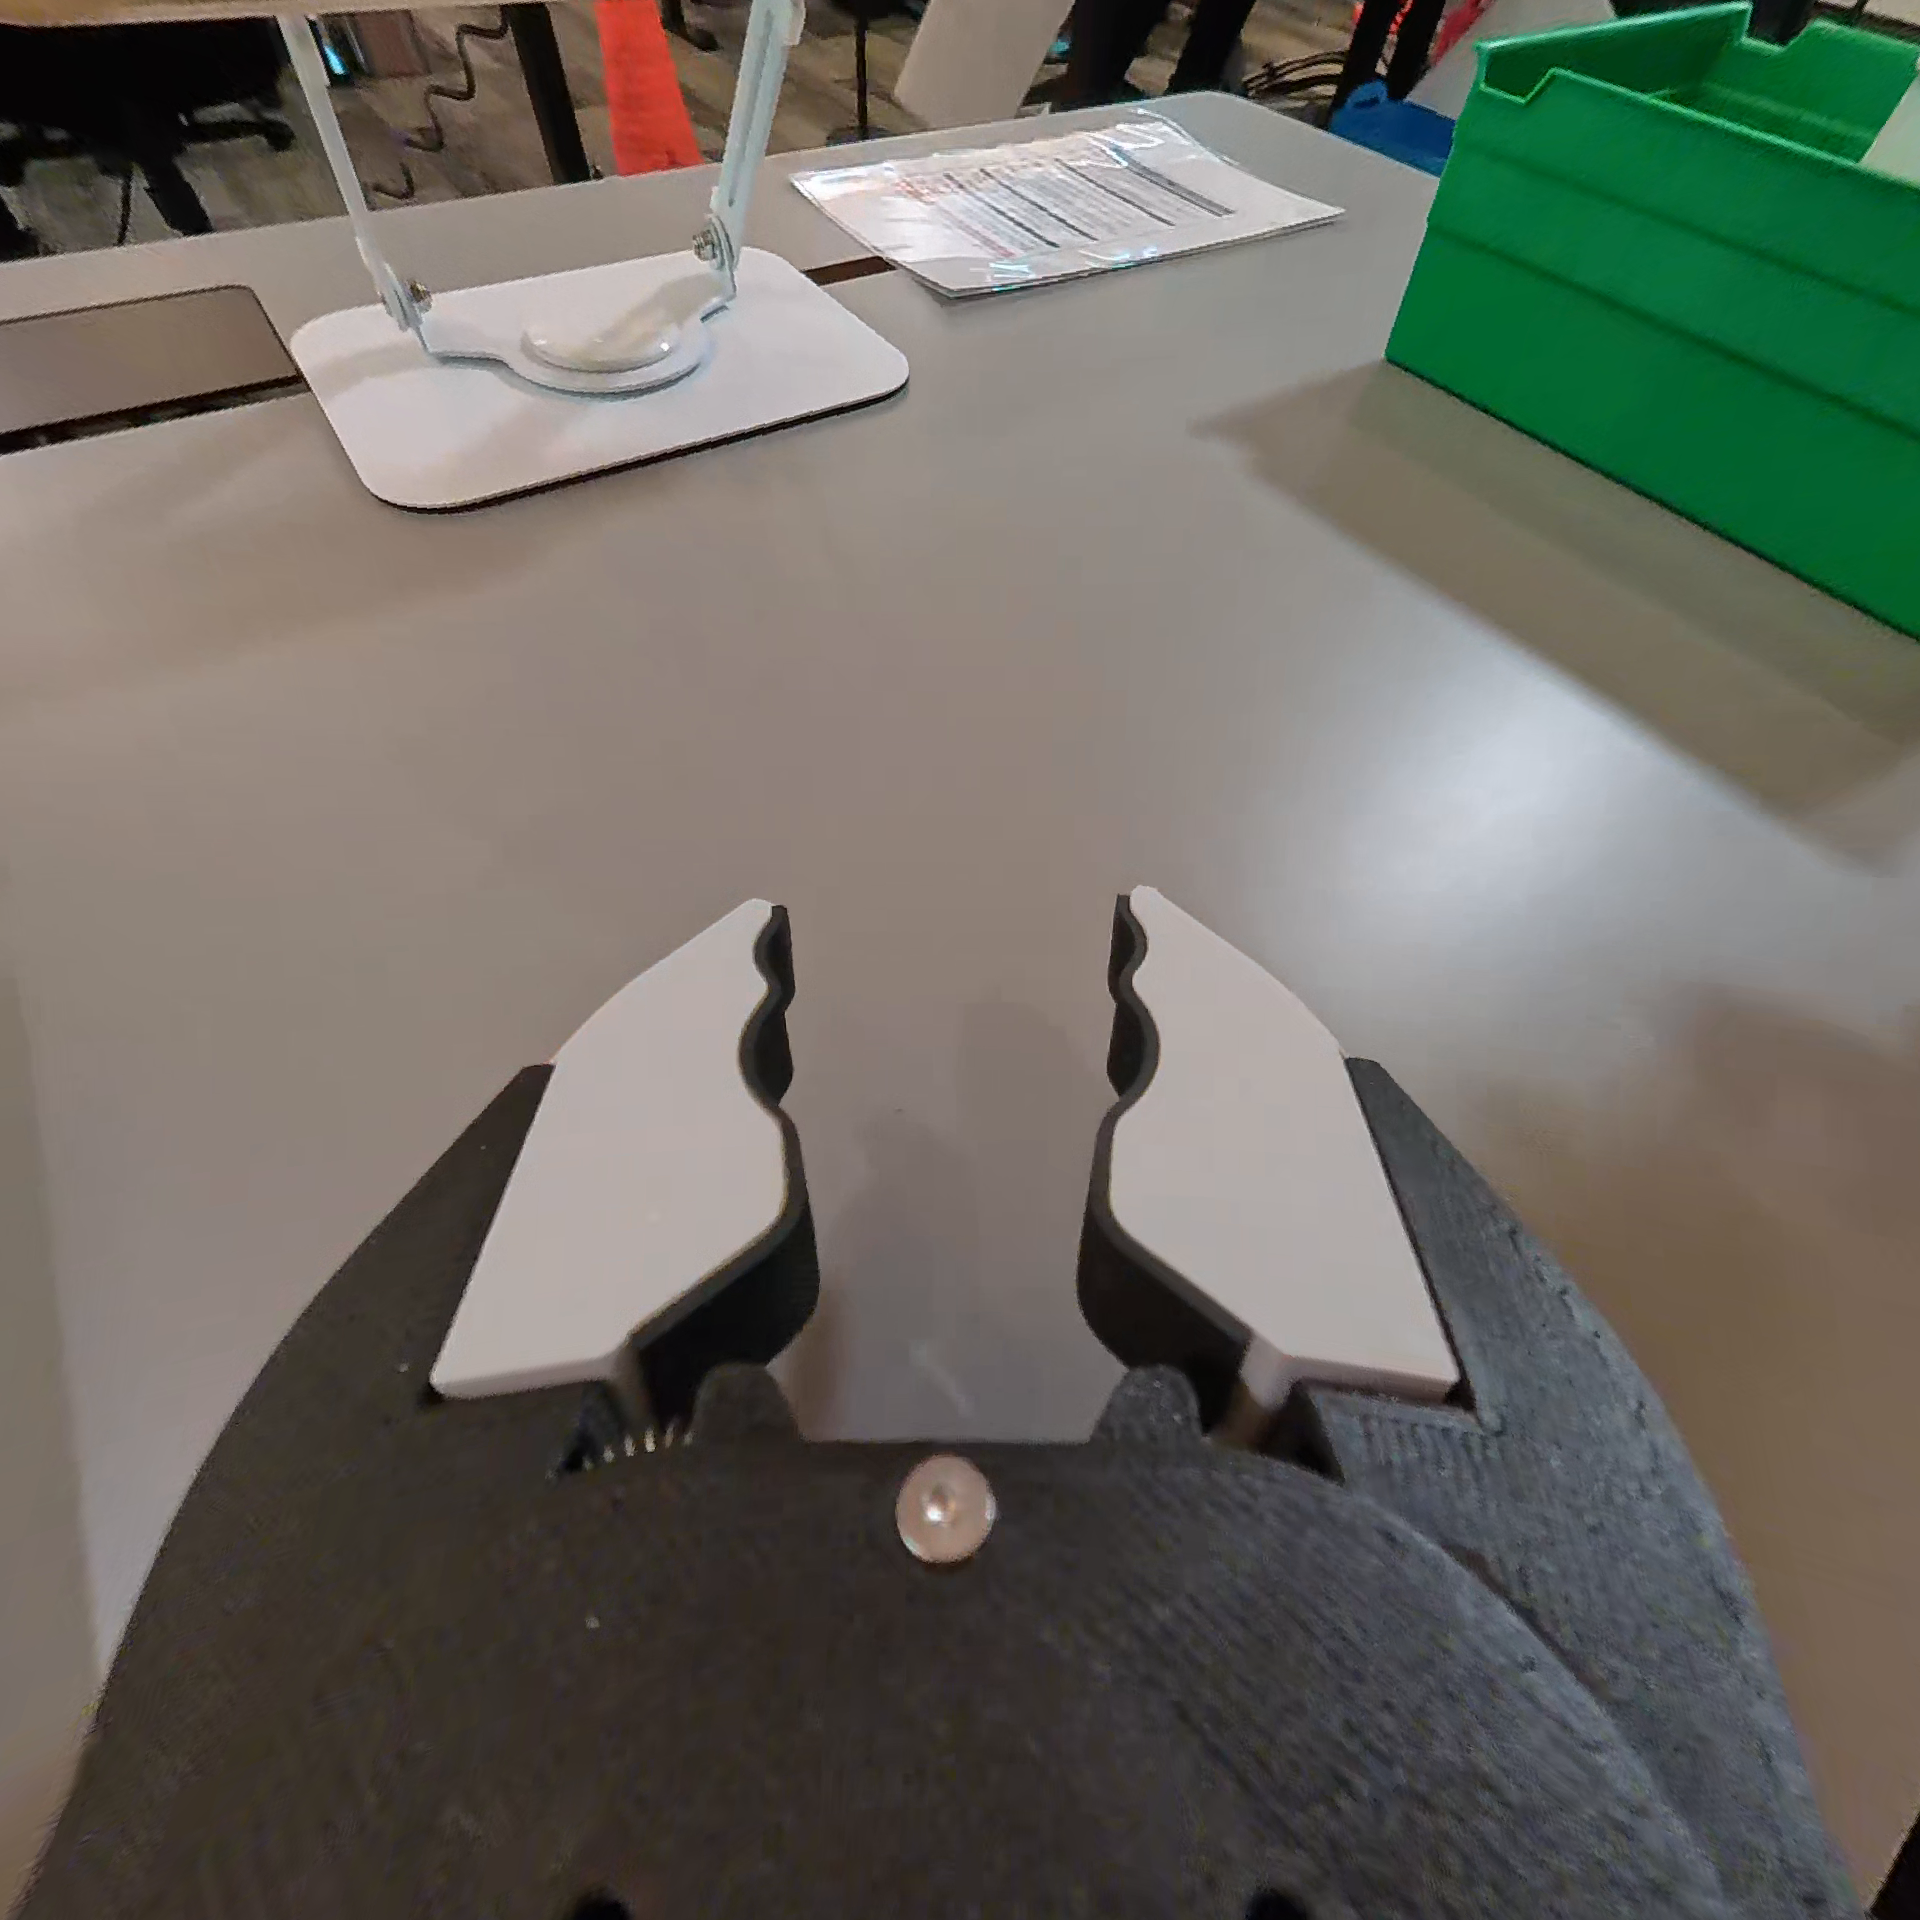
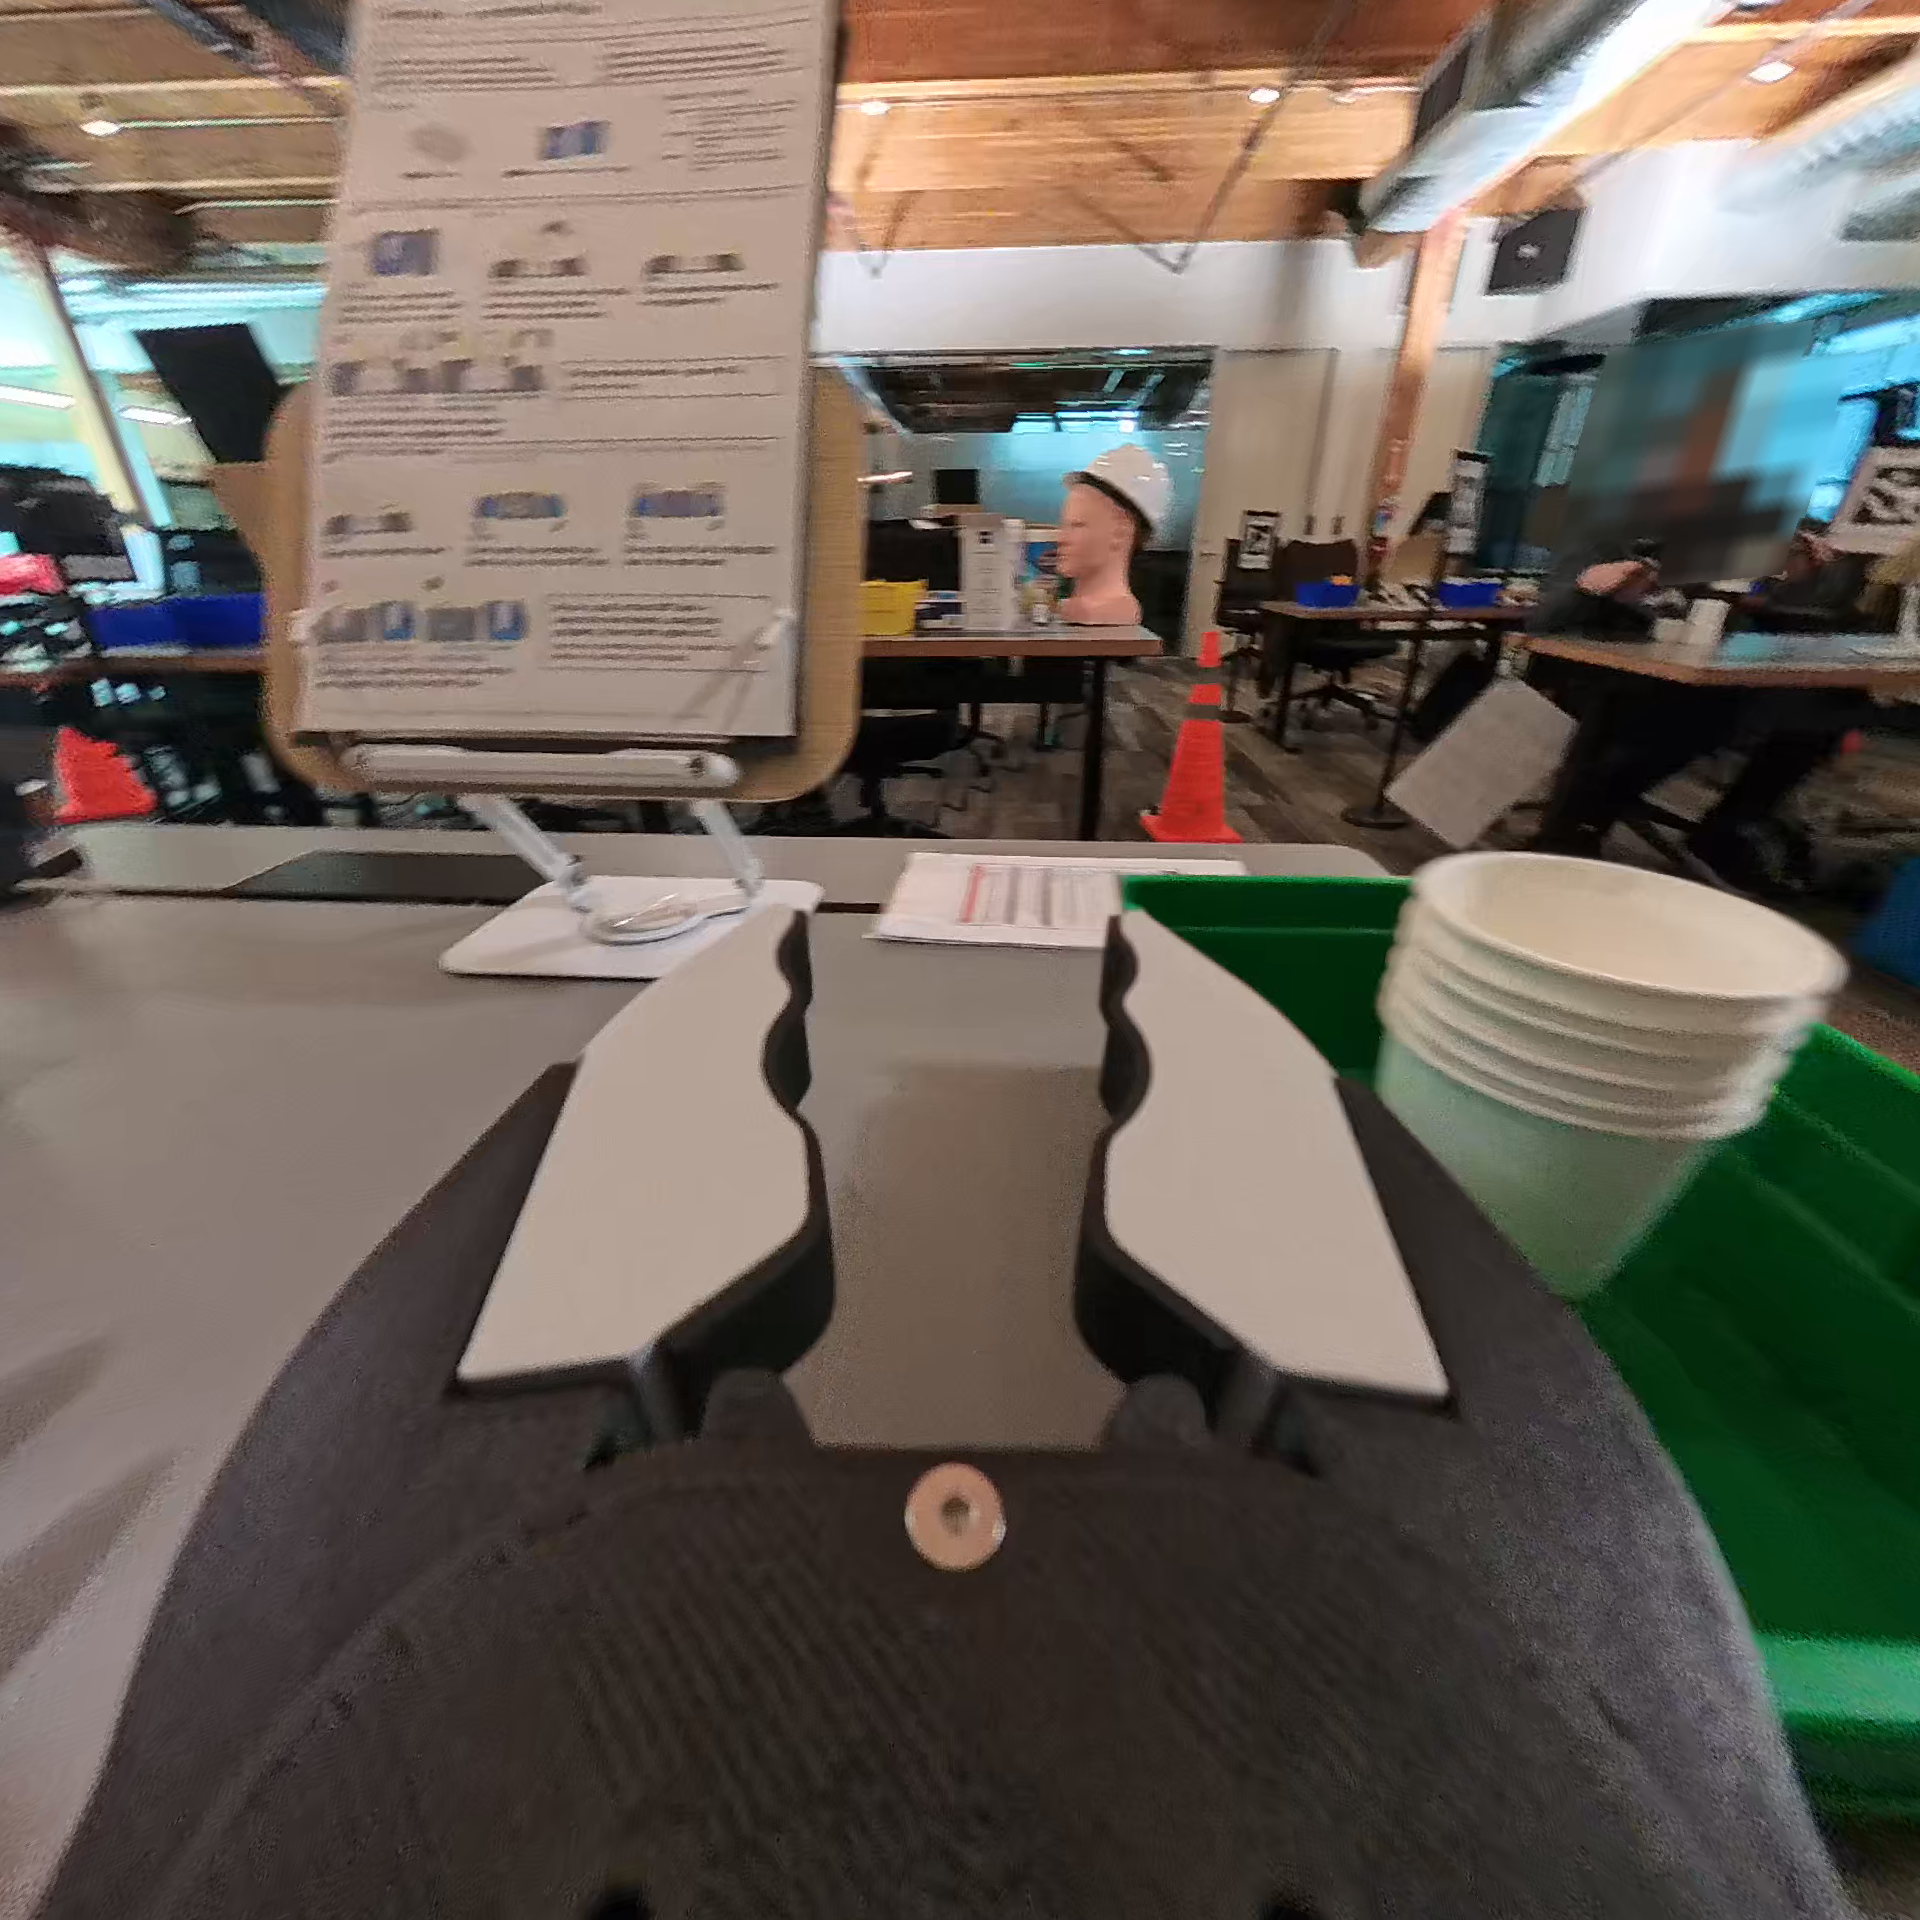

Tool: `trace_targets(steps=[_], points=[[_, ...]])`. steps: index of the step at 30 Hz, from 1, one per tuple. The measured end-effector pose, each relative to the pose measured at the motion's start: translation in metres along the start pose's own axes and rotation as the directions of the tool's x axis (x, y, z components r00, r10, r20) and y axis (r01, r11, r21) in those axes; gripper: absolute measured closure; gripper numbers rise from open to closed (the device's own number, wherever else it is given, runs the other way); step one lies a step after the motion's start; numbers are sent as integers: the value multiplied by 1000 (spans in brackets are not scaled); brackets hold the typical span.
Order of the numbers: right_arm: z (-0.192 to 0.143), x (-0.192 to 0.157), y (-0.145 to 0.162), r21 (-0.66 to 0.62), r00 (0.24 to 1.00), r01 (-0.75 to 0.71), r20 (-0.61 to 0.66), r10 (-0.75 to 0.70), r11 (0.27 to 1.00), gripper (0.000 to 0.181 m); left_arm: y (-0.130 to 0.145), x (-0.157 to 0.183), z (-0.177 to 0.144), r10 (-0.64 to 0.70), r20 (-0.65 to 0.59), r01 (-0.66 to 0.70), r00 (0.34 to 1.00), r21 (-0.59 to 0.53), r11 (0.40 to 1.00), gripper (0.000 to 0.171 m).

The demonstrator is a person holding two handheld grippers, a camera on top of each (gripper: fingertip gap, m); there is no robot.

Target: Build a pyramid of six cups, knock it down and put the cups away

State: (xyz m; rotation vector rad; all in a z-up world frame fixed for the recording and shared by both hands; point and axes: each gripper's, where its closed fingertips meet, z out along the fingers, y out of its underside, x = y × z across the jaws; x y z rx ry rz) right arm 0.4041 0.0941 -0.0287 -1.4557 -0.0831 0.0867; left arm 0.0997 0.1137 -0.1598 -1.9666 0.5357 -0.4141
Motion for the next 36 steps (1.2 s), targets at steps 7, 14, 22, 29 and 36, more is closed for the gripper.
trace_targets(steps=[7, 14, 22, 29, 36], points=[[-37, 166, 6, -35, 935, -4, -356, -9, 999, 109, 1, 2, 2, 12, -3, -12, 1000, -13, 1000, 111], [-60, 275, 90, -296, 913, -141, -408, 8, 945, 83, 4, 1, 4, 5, -7, -6, 1000, -34, 999, 111], [-36, 283, 108, -350, 948, -205, -303, 96, 914, 96, 5, 6, 3, 11, -16, -12, 1000, -41, 999, 111], [-21, 270, 118, -410, 952, -283, -234, 200, 867, 115, 6, 6, 3, 12, -14, -12, 1000, -44, 999, 111], [-27, 268, 113, -415, 947, -313, -203, 249, 854, 175, 6, 5, 4, -11, -22, 10, 1000, -47, 999, 111]])
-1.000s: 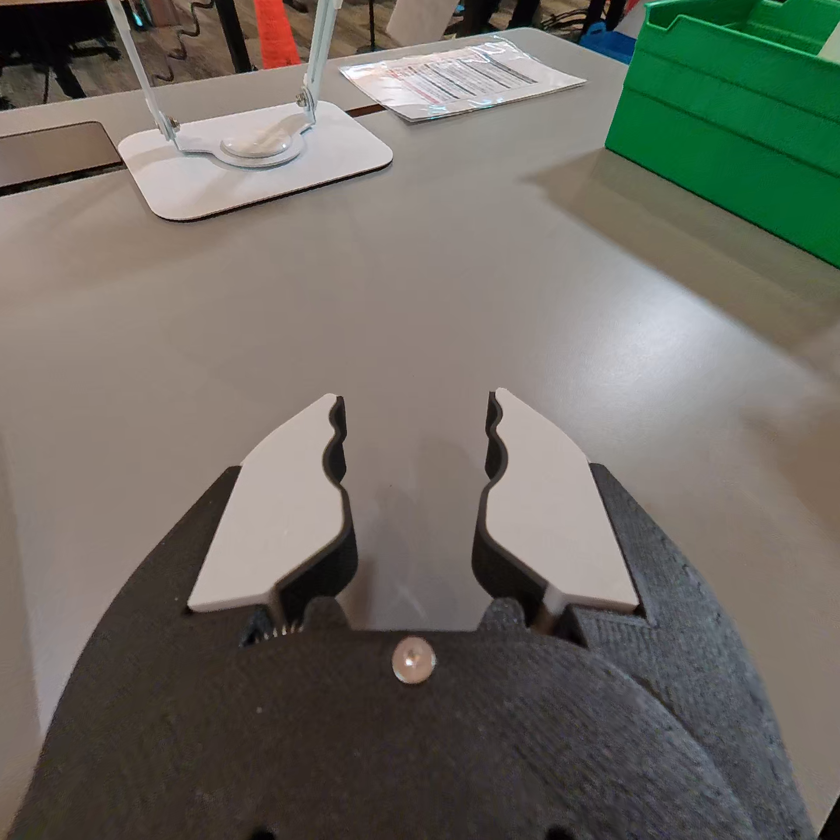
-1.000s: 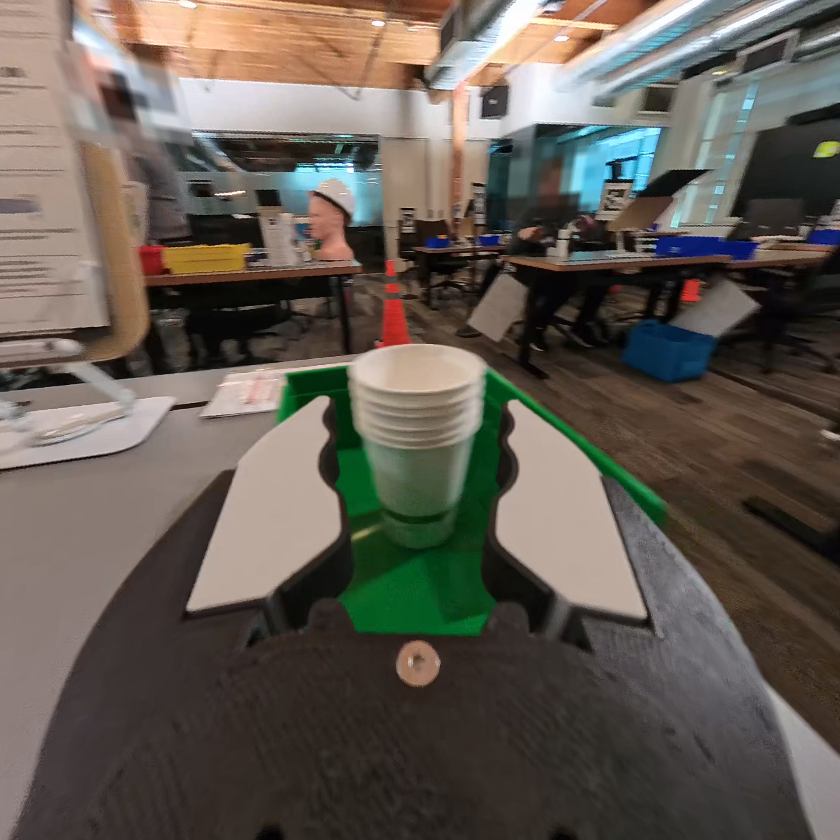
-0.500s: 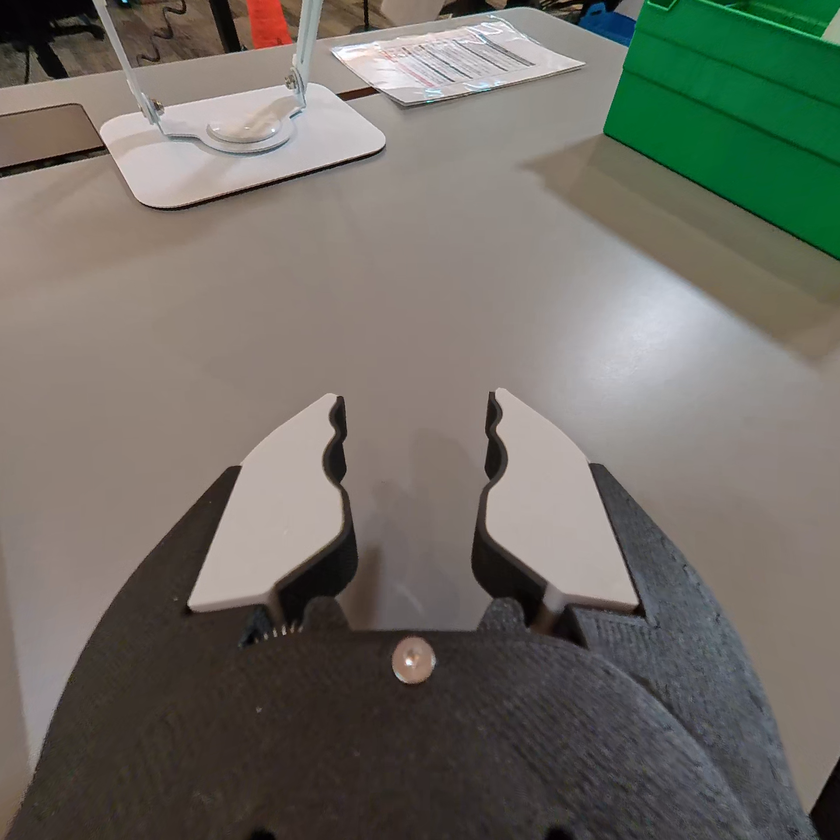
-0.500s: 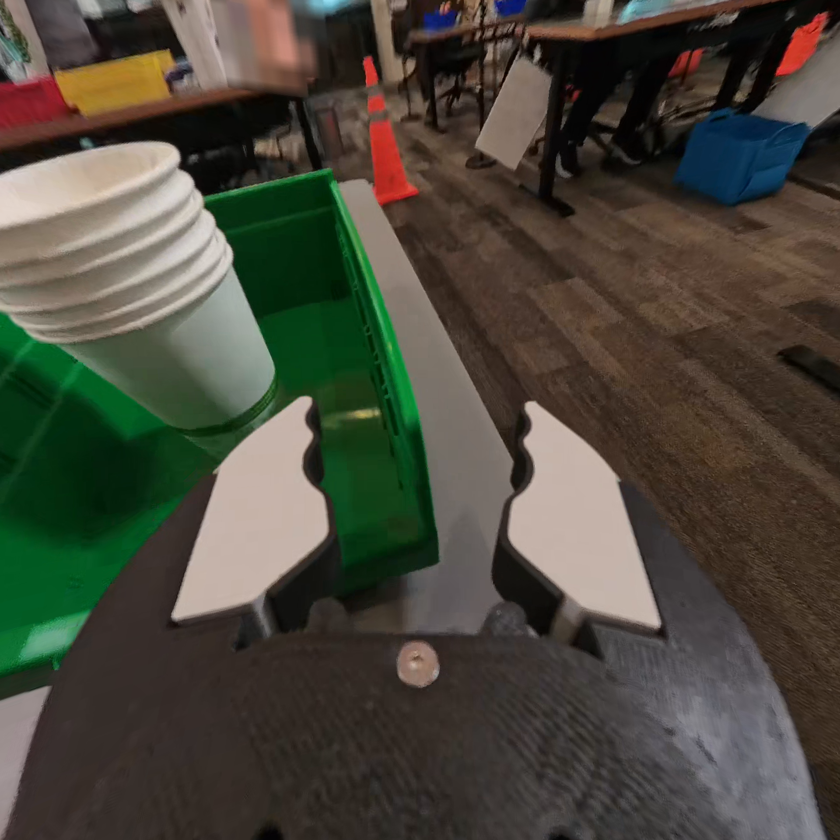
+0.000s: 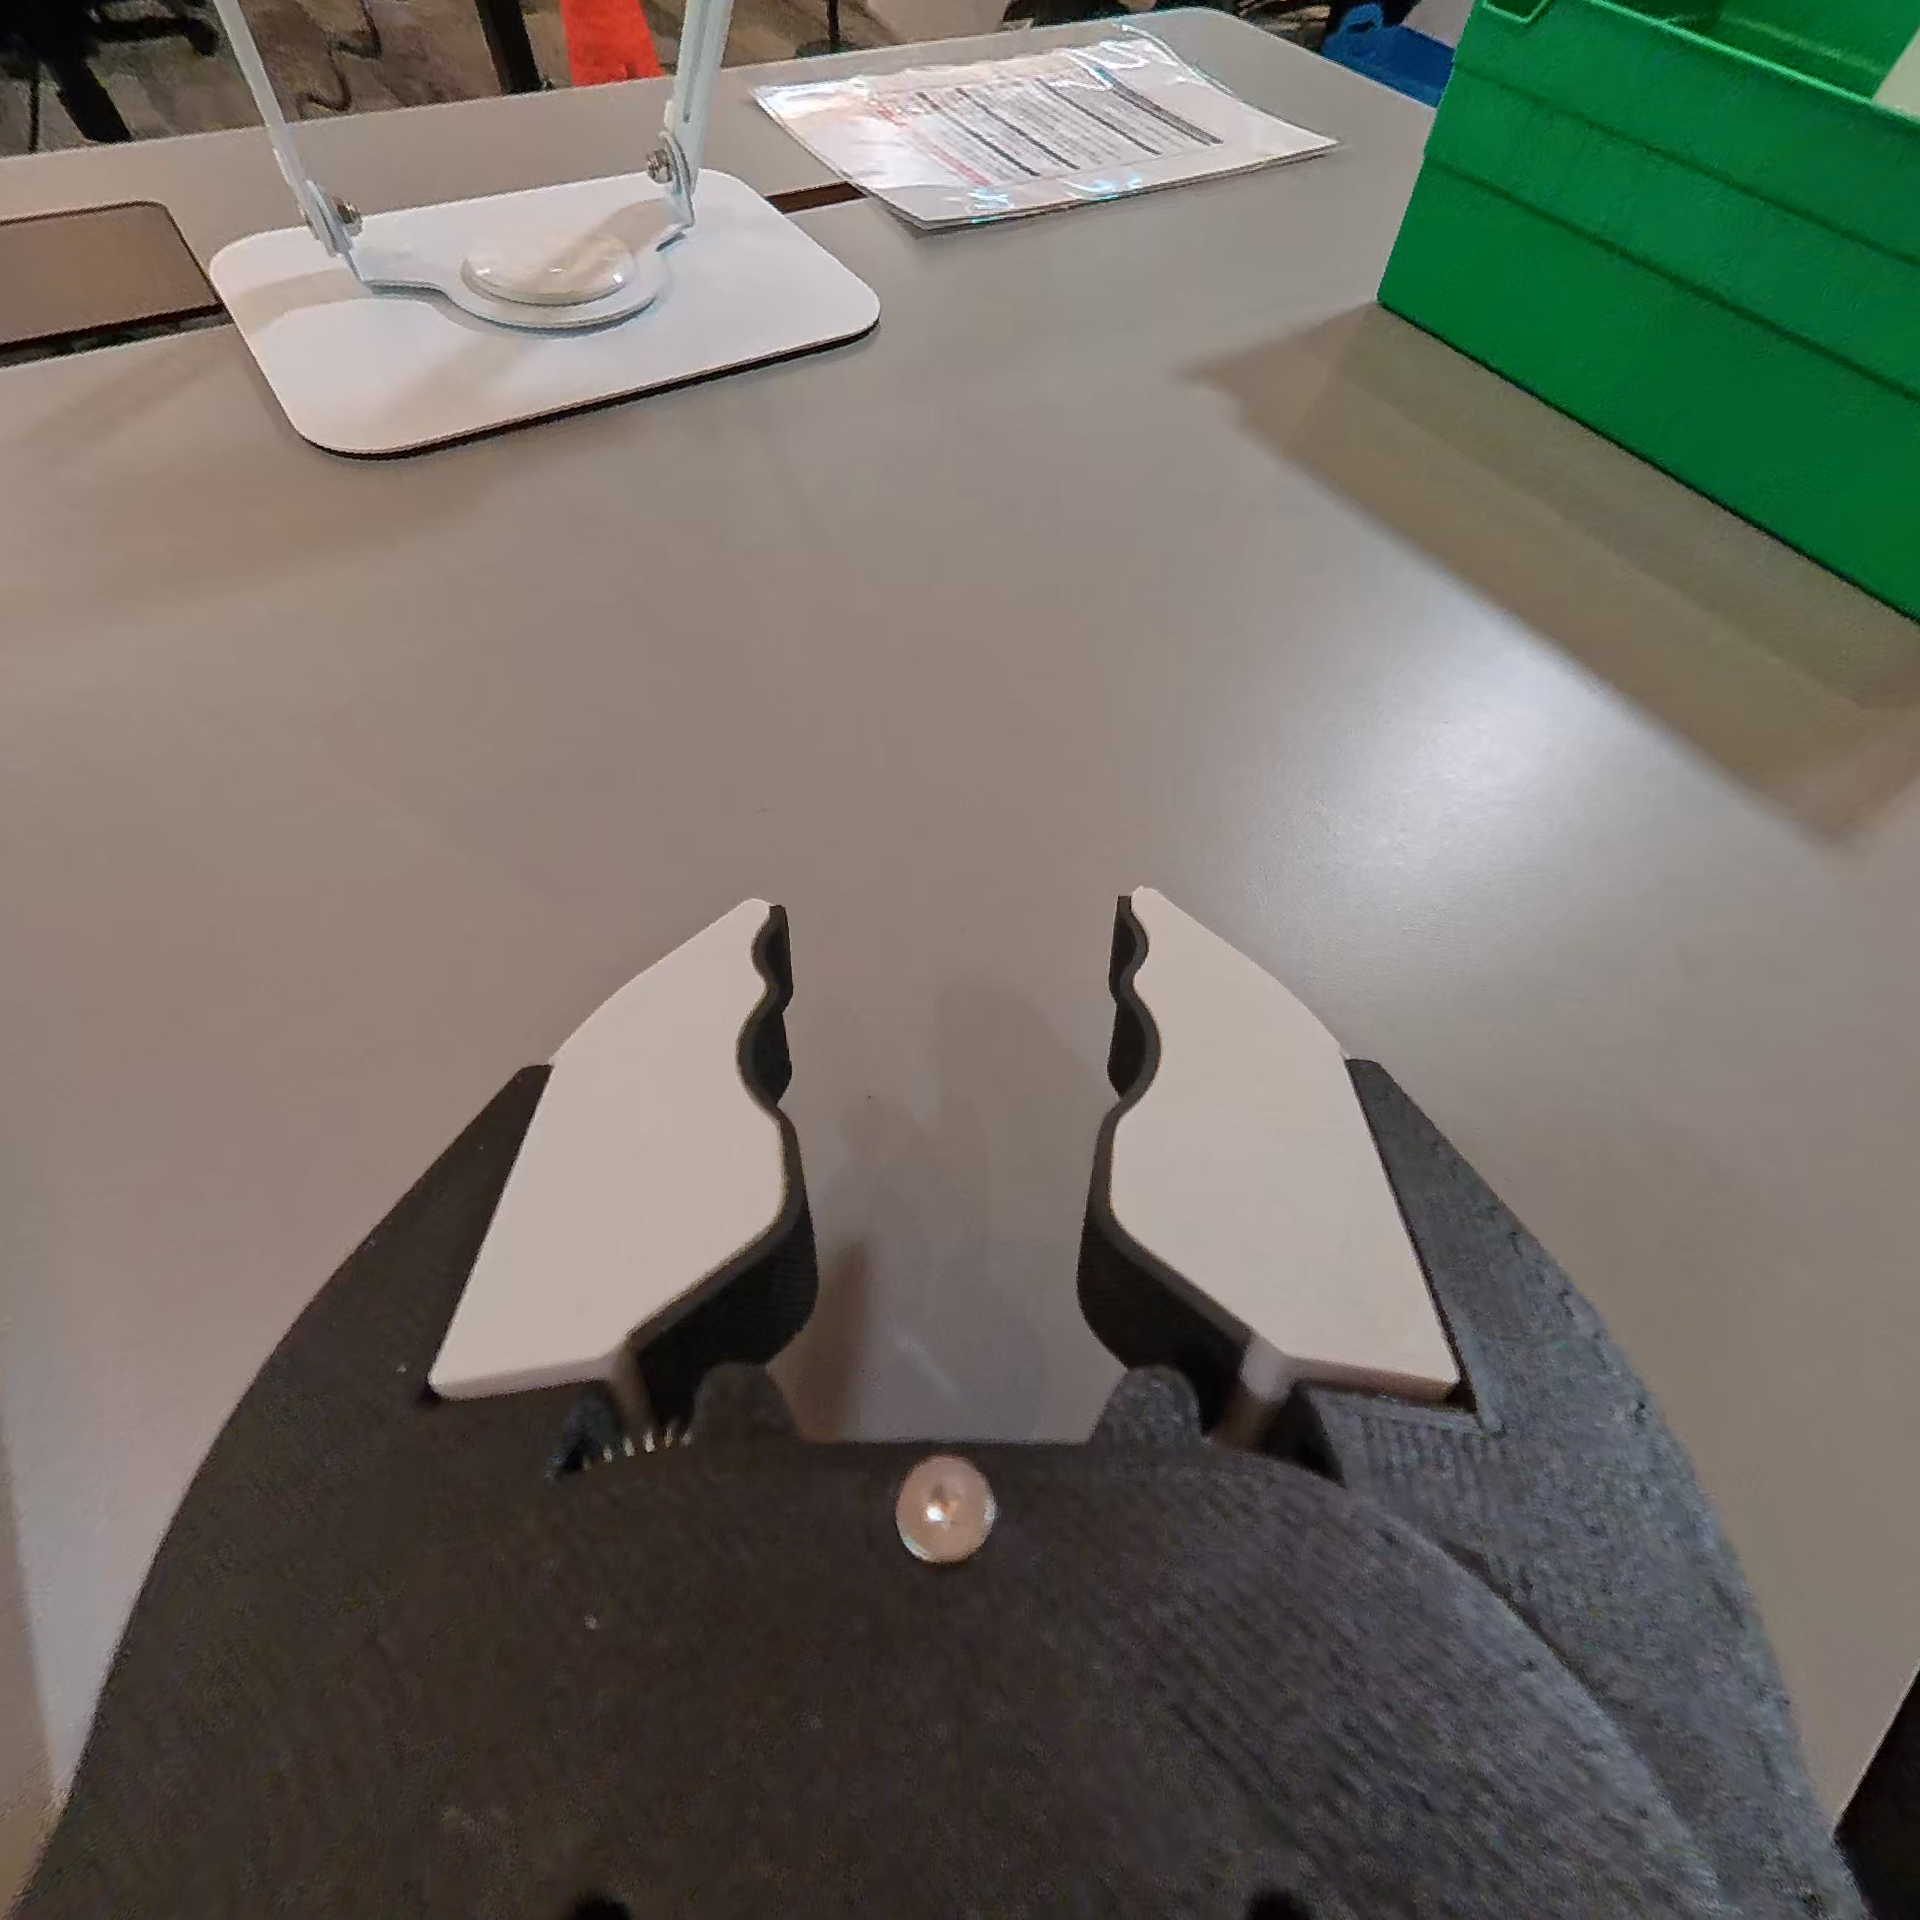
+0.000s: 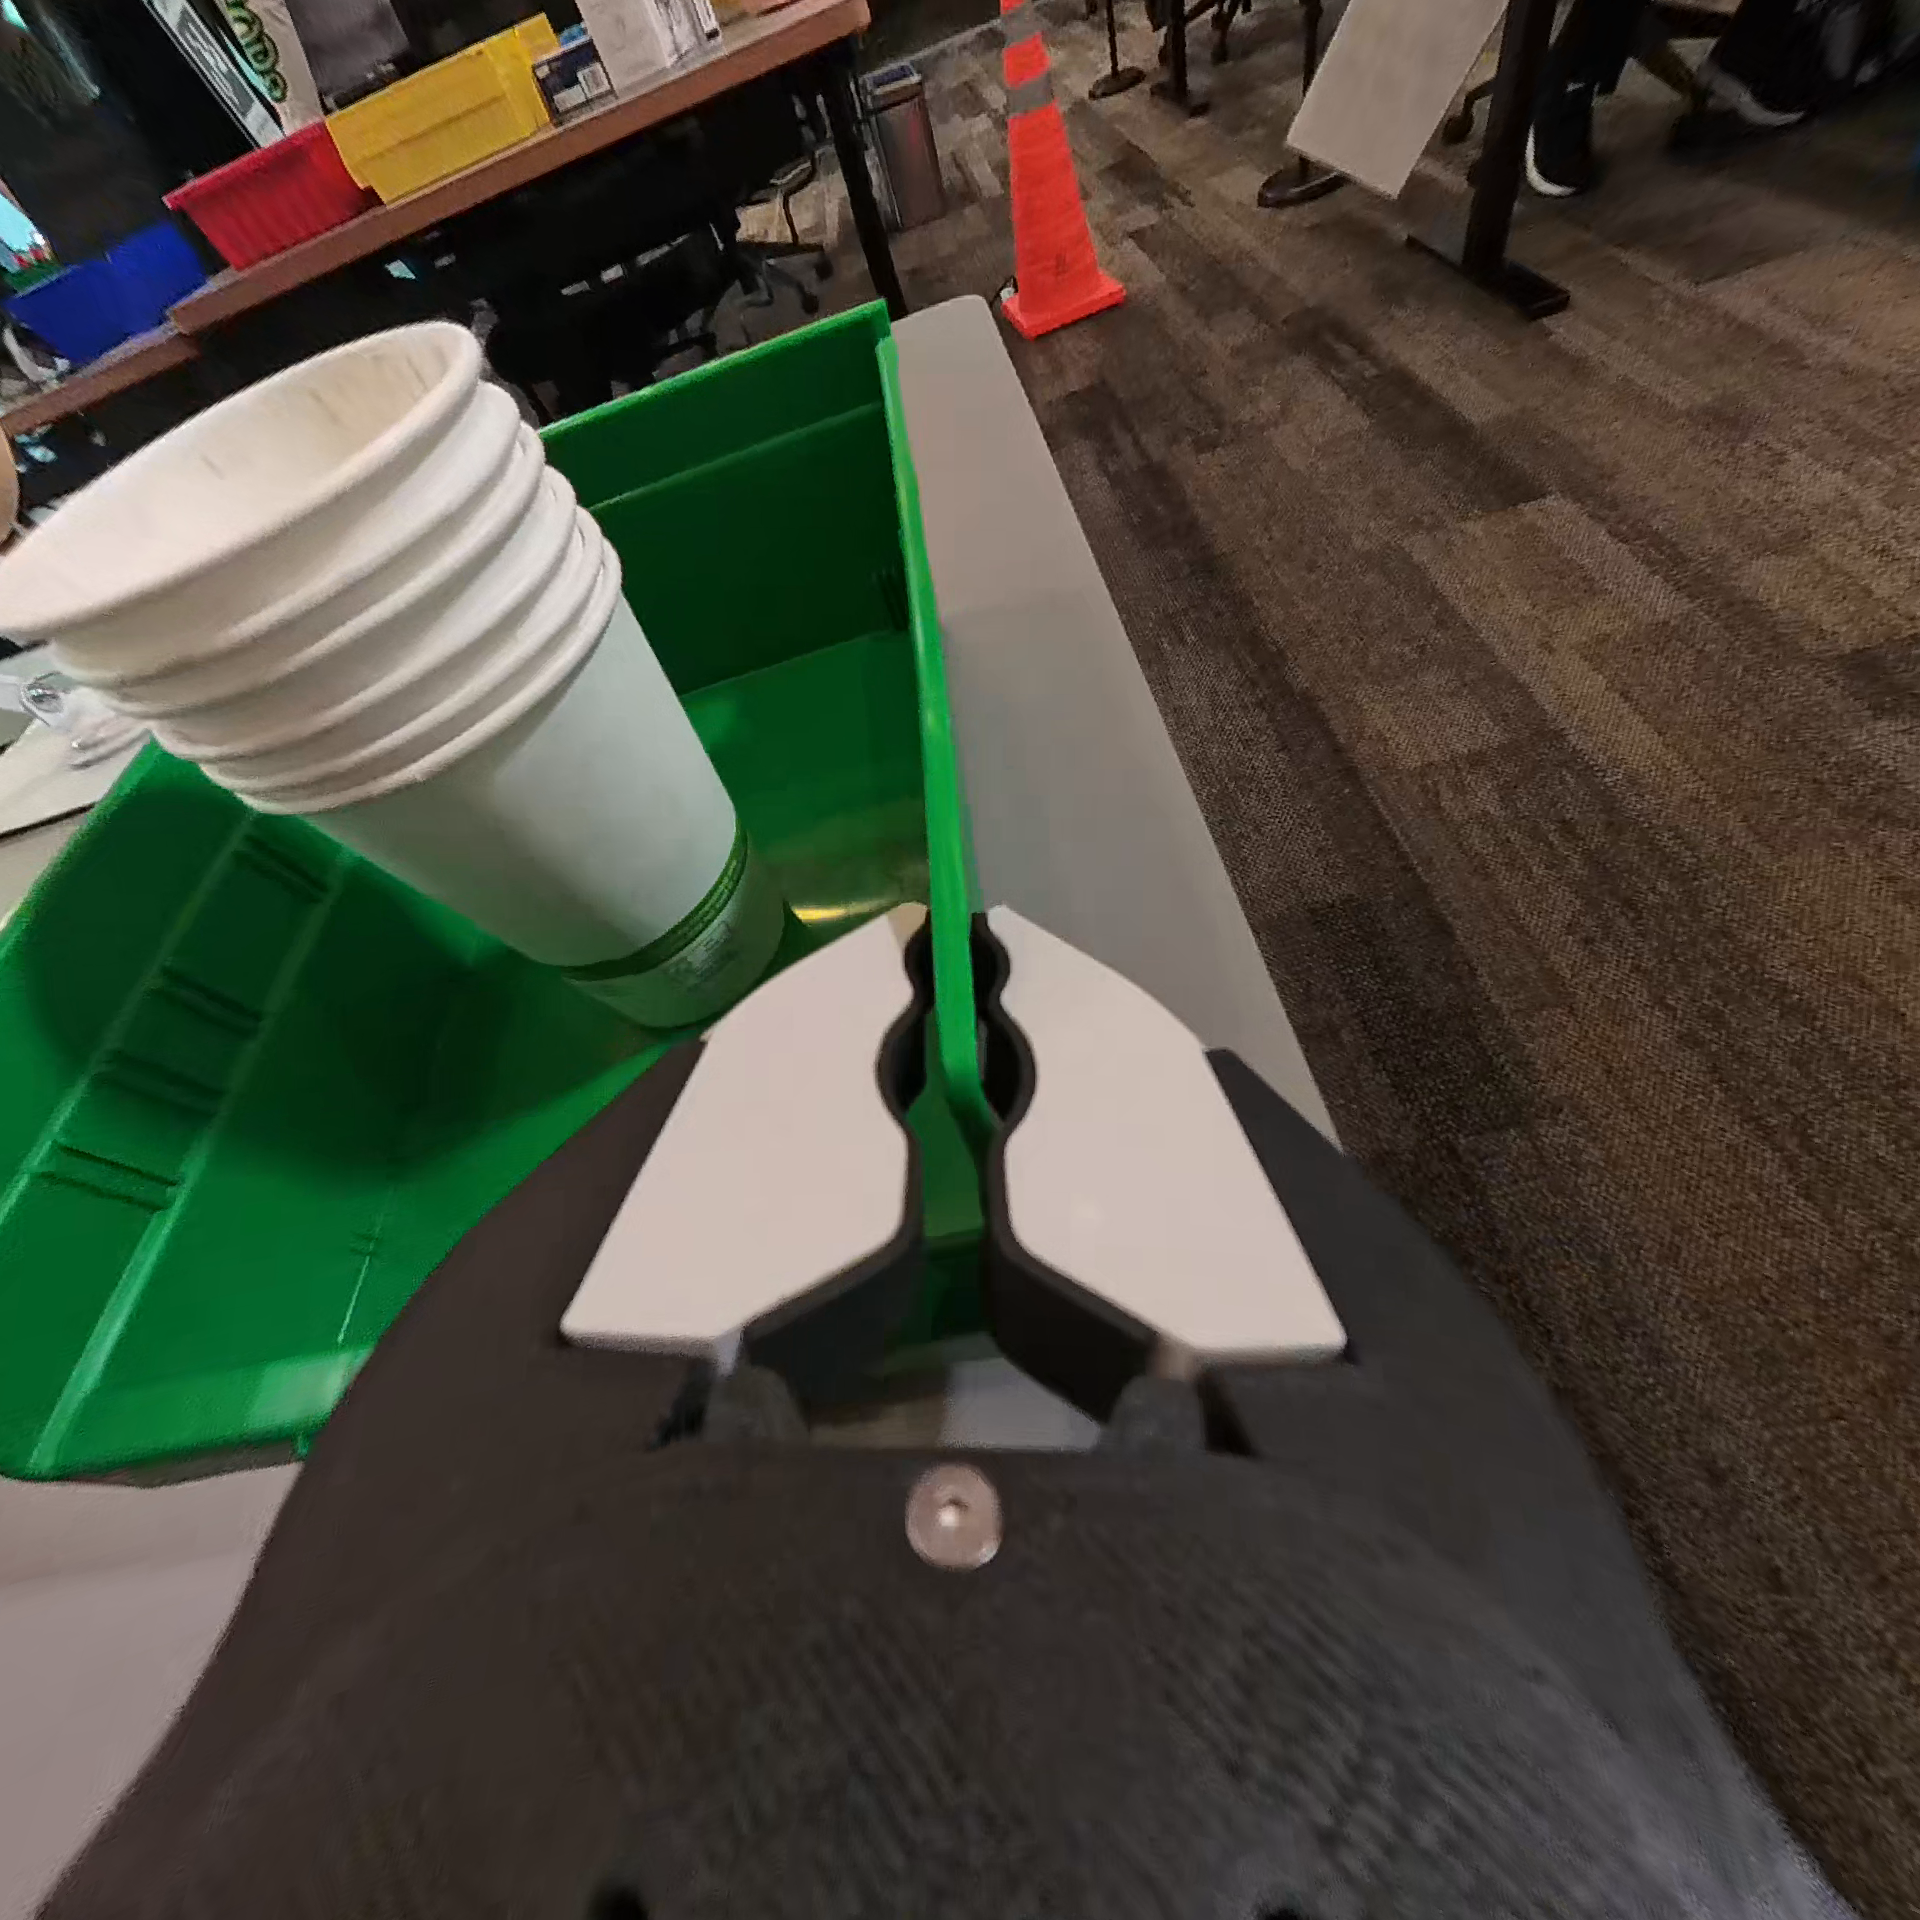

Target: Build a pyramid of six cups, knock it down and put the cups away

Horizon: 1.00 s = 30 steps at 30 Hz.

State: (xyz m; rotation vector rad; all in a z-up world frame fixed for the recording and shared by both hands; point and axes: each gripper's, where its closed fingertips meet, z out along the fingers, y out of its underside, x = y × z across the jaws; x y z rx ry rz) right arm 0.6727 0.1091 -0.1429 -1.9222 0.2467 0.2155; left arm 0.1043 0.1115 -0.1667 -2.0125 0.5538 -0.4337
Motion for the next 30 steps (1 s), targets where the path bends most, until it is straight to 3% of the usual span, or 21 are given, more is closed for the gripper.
trace_targets(steps=[6, 10, 12, 17, 19, 21, 23, 30], points=[[-11, -17, 11, -138, 990, 138, 47, -133, 981, 175, 0, -2, 0, -28, -8, 28, 1000, -2, 1000, 111], [-15, -23, 14, -179, 983, 179, 7, -181, 967, 175, 1, -3, 1, -42, -15, 42, 999, -9, 999, 111], [-12, -21, 10, -146, 987, 157, -23, -162, 977, 157, 2, -3, 2, -48, -19, 47, 999, -14, 999, 111], [4, -22, 17, -234, 983, 159, -53, -176, 959, 133, 2, -3, 2, -56, -24, 56, 998, -19, 998, 111], [11, -15, 23, -278, 975, 166, -100, -200, 946, 139, 2, -3, 2, -56, -26, 55, 998, -22, 998, 111], [14, -13, 23, -266, 976, 149, -117, -185, 952, 163, 3, -3, 3, -54, -26, 53, 998, -24, 998, 111], [15, -15, 24, -256, 984, 123, -95, -151, 959, 175, 3, -3, 3, -50, -25, 50, 998, -25, 998, 111], [10, -18, 25, -250, 991, 72, -89, -97, 966, 175, 2, -2, 2, -37, -18, 36, 999, -19, 999, 111]])
